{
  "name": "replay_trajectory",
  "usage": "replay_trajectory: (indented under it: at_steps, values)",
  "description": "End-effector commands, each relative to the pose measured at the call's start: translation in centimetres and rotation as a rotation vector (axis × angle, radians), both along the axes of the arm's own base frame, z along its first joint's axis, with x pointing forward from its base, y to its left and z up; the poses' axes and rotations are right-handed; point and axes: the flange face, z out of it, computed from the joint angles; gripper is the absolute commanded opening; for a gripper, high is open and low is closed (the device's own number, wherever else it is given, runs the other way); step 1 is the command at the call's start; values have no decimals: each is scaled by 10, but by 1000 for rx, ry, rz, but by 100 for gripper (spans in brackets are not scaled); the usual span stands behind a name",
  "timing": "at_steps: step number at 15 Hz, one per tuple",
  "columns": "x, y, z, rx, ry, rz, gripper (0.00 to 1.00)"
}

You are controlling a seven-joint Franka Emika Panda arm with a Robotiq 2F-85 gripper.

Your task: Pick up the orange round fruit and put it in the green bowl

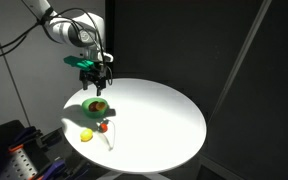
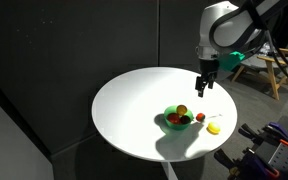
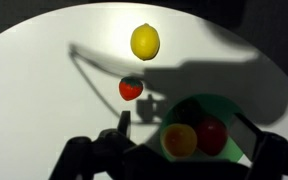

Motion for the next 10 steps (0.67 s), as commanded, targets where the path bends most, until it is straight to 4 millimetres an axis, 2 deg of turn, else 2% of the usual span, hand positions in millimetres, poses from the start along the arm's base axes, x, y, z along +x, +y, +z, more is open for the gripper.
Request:
replay_trajectory:
  at_steps: [1,10]
  values:
    - [-20,-11,21,6,-9,-36,100]
    - [-40,-24,64,18,-61,-61,100]
